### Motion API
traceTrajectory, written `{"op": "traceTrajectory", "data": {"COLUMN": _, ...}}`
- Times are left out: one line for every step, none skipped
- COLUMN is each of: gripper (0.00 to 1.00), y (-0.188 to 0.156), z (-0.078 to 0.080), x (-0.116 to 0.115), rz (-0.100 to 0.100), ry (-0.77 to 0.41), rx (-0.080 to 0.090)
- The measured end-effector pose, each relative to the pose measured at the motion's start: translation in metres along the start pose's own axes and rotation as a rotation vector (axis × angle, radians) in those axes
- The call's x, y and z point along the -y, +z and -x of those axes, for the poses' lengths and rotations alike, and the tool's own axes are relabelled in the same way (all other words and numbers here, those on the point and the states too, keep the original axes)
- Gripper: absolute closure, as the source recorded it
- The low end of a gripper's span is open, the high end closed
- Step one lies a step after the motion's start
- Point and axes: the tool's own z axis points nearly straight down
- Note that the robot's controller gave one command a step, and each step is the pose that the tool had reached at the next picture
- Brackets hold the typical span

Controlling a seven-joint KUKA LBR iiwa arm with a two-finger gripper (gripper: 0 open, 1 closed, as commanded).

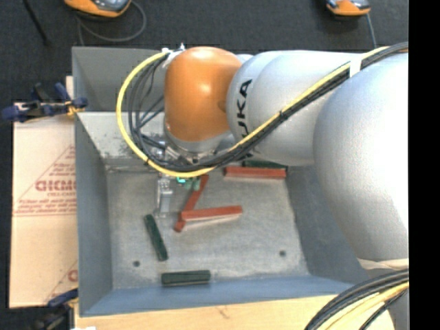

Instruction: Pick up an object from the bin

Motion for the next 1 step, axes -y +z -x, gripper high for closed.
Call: {"op": "traceTrajectory", "data": {"gripper": 0.00, "y": 0.0973, "z": -0.0353, "x": 0.0633, "rz": -0.005, "ry": -0.151, "rx": -0.001}}
